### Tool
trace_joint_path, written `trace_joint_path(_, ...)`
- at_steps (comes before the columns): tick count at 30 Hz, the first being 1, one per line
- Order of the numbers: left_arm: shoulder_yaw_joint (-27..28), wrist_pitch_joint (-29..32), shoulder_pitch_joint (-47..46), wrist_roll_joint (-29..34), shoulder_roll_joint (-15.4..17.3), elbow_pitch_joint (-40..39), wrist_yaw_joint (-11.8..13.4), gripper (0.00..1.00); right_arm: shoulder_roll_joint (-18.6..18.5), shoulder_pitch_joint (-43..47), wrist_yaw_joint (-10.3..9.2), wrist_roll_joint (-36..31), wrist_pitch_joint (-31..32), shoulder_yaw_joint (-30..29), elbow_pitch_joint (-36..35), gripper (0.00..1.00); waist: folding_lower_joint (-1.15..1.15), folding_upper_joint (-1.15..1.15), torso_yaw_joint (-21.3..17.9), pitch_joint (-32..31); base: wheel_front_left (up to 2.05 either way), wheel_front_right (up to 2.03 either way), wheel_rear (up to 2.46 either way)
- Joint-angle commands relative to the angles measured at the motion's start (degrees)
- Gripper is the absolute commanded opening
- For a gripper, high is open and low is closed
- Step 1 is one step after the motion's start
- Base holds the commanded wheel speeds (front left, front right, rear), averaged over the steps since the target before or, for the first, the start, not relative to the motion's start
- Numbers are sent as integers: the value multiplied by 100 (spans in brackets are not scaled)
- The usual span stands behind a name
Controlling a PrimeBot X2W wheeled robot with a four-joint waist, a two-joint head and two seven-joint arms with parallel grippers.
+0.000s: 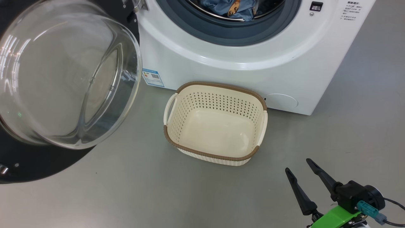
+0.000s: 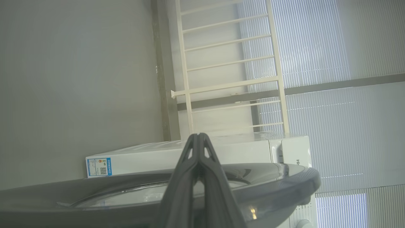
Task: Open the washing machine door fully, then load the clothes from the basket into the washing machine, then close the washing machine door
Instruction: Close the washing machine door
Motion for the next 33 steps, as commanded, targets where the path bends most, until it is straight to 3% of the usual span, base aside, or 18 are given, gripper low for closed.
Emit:
trace_joint_path(1,-9,251,127,-64,316,-221,-39,0,-38,-59,16,17,-28,145,-142,100,0,0,19,5,0,0,0)
trace_joint_path(21,-464,2142,1123,-571,-413,-2135,-39,0,225,-51,16,15,-28,139,-111,100,0,0,93,-156,0,0,0)
trace_joint_path(33,-1058,2601,1692,-726,-1237,-3991,1,0,505,-38,16,2,-28,-9,-125,100,0,0,-11,-221,0,0,0)
